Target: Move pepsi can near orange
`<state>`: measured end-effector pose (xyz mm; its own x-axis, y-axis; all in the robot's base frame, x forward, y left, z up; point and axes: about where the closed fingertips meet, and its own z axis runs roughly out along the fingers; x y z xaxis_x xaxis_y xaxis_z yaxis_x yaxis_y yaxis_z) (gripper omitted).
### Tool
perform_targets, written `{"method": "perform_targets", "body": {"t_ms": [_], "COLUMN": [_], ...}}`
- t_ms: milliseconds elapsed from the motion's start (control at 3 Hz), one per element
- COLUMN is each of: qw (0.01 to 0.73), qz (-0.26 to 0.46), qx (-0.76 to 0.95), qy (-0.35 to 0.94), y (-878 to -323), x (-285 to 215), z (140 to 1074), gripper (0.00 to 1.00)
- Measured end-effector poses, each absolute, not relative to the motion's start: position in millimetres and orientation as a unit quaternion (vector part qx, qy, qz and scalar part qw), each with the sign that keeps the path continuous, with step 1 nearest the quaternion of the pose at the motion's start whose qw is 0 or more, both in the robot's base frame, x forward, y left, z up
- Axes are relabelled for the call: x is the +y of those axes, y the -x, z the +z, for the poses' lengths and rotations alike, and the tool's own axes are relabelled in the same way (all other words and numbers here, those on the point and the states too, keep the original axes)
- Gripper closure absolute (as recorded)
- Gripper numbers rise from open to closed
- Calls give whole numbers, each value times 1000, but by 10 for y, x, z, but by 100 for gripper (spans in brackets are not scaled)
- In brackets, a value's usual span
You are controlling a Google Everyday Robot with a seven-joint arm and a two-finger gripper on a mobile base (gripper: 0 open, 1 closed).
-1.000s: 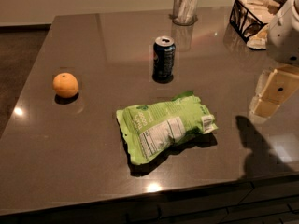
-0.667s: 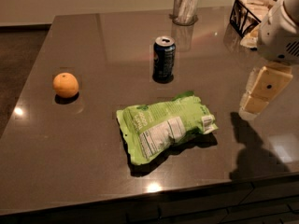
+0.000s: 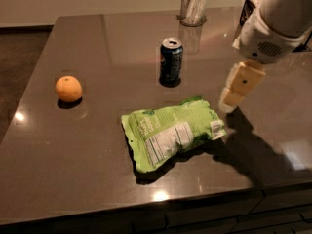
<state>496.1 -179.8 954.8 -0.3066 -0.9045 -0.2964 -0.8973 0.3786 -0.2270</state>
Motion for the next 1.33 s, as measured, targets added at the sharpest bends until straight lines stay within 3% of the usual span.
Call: {"method": "perform_targets", "body": {"t_ms": [667, 1333], "qw": [245, 295], "qz": [41, 75], "qx": [824, 833], "qy": [509, 461], "y": [-5642, -6267], "x": [-1325, -1224], "z": [9358, 9321], "gripper": [0, 0]}}
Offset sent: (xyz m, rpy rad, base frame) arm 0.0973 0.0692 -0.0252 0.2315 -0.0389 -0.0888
